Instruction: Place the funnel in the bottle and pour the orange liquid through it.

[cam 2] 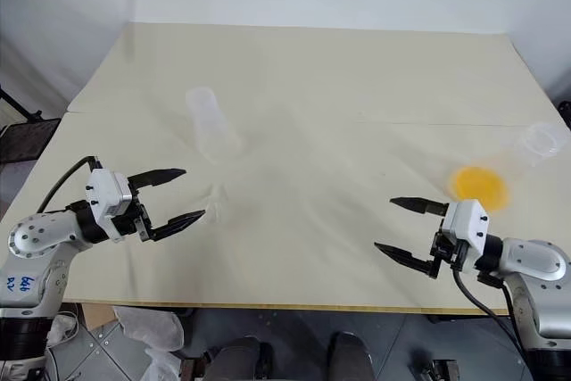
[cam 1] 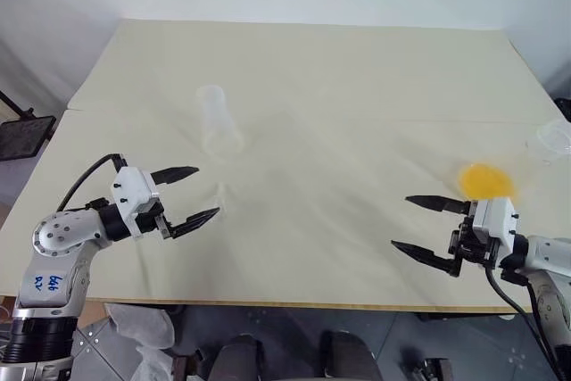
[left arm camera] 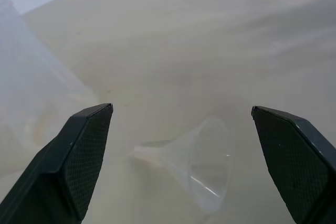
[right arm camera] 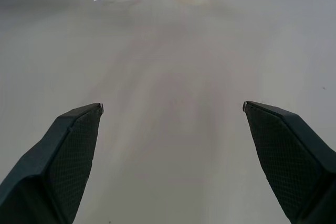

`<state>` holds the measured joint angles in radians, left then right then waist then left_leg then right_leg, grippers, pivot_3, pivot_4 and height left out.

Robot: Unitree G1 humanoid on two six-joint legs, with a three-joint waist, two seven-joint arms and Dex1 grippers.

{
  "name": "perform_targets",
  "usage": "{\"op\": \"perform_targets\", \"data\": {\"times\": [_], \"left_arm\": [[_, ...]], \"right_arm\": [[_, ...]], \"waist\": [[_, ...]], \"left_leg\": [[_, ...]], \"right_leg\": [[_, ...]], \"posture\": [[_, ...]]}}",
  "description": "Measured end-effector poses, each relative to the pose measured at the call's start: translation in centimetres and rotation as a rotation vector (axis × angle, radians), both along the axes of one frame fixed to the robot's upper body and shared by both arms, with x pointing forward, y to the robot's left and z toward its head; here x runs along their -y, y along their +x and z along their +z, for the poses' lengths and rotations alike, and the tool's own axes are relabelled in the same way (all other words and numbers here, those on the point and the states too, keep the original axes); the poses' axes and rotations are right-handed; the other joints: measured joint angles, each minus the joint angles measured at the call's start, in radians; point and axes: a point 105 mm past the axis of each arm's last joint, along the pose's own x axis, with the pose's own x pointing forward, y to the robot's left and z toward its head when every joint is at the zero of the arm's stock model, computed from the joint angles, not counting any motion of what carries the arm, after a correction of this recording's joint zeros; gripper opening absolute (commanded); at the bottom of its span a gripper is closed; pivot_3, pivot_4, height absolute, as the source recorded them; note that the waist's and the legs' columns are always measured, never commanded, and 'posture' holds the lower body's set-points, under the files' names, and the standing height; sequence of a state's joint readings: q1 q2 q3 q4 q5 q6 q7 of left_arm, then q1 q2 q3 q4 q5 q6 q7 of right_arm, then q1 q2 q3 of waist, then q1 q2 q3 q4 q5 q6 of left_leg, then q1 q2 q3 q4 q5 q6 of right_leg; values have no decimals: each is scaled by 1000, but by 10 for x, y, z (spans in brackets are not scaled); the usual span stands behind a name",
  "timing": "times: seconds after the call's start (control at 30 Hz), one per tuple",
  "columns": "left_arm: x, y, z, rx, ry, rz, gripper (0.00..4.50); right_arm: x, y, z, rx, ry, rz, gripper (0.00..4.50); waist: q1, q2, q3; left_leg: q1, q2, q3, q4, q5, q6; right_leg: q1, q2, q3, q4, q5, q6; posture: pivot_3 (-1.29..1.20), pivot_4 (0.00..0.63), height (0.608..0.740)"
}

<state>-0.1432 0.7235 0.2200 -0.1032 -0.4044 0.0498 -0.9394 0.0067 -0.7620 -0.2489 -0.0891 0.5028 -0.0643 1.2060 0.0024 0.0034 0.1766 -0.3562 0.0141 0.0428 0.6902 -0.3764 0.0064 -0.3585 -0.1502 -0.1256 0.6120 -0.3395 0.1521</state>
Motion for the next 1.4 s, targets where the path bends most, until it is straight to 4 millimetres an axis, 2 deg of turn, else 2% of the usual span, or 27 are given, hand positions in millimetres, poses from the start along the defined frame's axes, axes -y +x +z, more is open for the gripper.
{"op": "perform_targets", "data": {"times": [0.17,0.3,0.37,0.43,0.5,0.57,0.7,0.8,0.93,1.0,1.07,1.2,1.4], "left_arm": [[-6,4,5,32,-39,64,4500],[-30,3,7,43,-213,224,4500],[-47,-2,-3,38,-280,338,4500],[-65,-12,-22,8,-369,482,4500],[-74,-22,-39,-40,-422,581,4500],[-75,-26,-47,-67,-447,617,4500],[-69,-17,-36,-43,-478,612,4500],[-56,1,-21,-21,-501,567,4500],[-23,50,23,25,-456,465,4500],[-9,65,37,32,-440,431,4500],[2,81,39,4,-427,420,4500],[11,109,44,-27,-406,464,4500],[22,129,50,-36,-421,478,4500]], "right_arm": [[-8,8,5,28,60,-8,4484],[-29,22,26,95,210,-39,4484],[-40,29,38,139,276,-52,4484],[-49,34,53,188,341,-72,4484],[-53,37,62,214,368,-85,4484],[-56,36,65,224,372,-84,4484],[-61,35,56,191,363,-70,4484],[-59,34,52,176,355,-76,4484],[-59,33,48,160,344,-71,4484],[-61,32,47,154,343,-65,4484],[-61,33,46,143,343,-67,4484],[-68,30,45,136,343,-46,4484],[-70,28,44,132,351,-50,4484]], "waist": [[-3,0,0],[-10,0,0],[-9,0,0],[-6,0,0],[1,-1,1],[19,-2,1],[26,-2,1],[22,-2,1],[21,-2,1],[14,-2,1],[6,-2,1],[-5,-3,1],[-3,-3,1]], "left_leg": [[0,0,0,0,0,0],[1,1,0,0,0,0],[1,1,0,0,0,0],[1,1,-1,0,0,0],[0,1,-3,1,0,0],[0,1,-5,2,0,0],[-1,-2,-5,3,0,0],[-1,-1,-5,3,0,0],[-1,-2,-4,4,0,0],[0,-2,-3,3,0,0],[0,-1,-3,1,0,0],[0,-1,-3,1,0,-1],[-1,-1,-3,1,0,-1]], "right_leg": [[0,0,0,1,0,0],[0,0,1,1,0,0],[0,0,0,2,0,0],[-1,-1,1,2,0,0],[0,-1,0,2,0,0],[1,-1,0,2,0,0],[2,-1,1,1,0,0],[2,0,0,1,0,0],[1,0,0,5,0,0],[0,0,0,5,0,0],[-1,0,-1,5,0,0],[-1,0,-4,6,0,0],[-1,0,-5,7,0,0]], "posture": [[0,150,740],[0,150,740],[0,150,740],[0,150,740],[0,150,740],[0,150,740],[0,150,740],[0,150,740],[0,150,740],[0,150,740],[0,150,740],[0,150,740],[0,150,740]]}}
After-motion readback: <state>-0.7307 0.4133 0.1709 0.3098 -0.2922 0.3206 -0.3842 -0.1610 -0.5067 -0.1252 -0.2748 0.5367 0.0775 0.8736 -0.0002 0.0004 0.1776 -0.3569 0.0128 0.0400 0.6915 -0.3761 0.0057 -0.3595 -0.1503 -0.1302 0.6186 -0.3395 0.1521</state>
